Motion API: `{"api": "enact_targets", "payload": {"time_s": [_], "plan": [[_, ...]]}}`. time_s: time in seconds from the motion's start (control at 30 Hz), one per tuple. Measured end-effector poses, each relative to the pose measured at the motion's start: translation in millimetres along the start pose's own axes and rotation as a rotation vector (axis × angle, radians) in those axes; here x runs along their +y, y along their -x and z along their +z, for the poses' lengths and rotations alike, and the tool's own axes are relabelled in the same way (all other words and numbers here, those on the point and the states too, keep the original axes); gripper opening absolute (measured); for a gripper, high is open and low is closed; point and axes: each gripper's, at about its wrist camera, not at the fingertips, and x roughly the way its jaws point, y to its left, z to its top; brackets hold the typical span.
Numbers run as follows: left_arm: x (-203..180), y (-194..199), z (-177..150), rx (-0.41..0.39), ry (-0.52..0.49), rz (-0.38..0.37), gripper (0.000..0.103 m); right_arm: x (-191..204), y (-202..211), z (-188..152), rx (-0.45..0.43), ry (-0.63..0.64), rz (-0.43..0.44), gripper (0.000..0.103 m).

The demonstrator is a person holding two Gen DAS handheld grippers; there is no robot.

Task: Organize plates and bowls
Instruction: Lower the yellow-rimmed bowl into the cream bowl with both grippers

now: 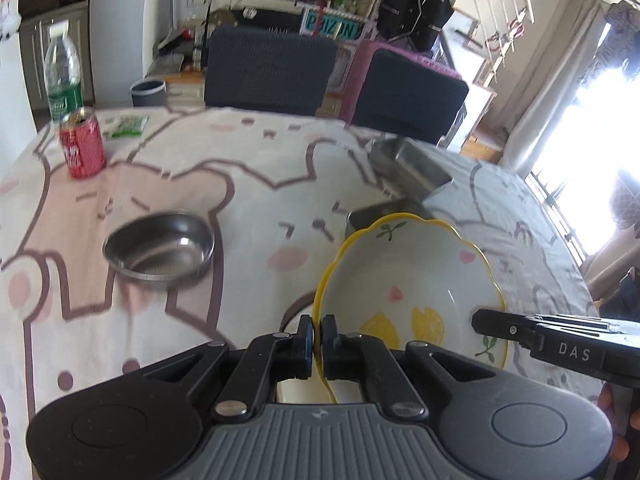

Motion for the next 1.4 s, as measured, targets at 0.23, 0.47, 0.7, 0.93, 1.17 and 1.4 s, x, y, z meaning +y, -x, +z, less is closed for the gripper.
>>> {"api": "enact_targets", "payload": {"time_s": [0.23,0.47,0.7,0.93,1.17,1.4], "plan": [[1.0,-14.6,-9.7,0.081,-0.003,-0.003,0.004,2.5,-14.3,-7.5,0.088,0.029,-0.035,0.007],[0.9,-20.5,-12.6,0.113,-0.011,0.001,0.004,-0.1,-16.0,-13.8,0.125,0.051,-0.050,0.007],[-1.7,-24.7,-15.8,0.142,-0.030,0.009,0.004,2.6,-17.1,-17.0,0.157,0.078,-0.055,0.007],[-5.9,-29.7,-19.3,0.165,-0.060,0.021,0.005,1.3,-17.2,-19.3,0.174,0.091,-0.066,0.007],[-7.8,-34.0,-20.7,0.187,-0.077,0.031,0.006,0.6,-17.9,-20.2,0.190,0.101,-0.071,0.007],[-8.4,-36.9,-20.8,0.190,-0.082,0.039,0.006,-0.1,-19.0,-20.3,0.194,0.101,-0.077,0.007]]}}
